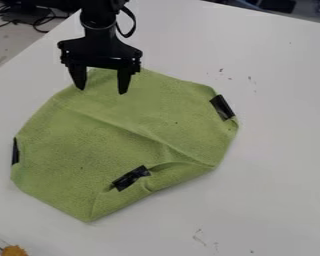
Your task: Unfold the cloth
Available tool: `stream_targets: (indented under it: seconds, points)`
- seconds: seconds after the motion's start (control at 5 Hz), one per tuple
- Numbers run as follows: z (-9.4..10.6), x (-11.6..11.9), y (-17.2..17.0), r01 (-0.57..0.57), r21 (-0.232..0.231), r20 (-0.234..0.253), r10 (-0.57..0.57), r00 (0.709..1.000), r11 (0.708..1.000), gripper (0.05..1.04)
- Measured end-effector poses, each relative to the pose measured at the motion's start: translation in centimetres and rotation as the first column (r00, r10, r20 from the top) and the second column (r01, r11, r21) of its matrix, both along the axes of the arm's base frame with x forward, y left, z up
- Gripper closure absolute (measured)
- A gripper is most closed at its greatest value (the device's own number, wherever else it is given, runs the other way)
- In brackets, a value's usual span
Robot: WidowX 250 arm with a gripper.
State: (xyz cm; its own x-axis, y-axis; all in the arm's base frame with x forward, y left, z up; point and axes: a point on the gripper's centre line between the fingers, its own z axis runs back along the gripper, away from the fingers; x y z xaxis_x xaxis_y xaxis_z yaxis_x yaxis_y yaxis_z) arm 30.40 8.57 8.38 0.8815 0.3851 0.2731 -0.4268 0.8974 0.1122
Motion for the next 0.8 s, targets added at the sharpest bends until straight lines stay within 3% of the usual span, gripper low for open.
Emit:
stream_targets:
  seconds: [0.2,0.8]
  points:
    - [-0.5,-3.2,-2.5,-0.055,-0.047,0.03,0.057,0.998,0.997,0.083]
    - [-4.6,-7.3,-5.1,-0.141,-0.093,-0.046,0.137,0.99,0.986,0.083]
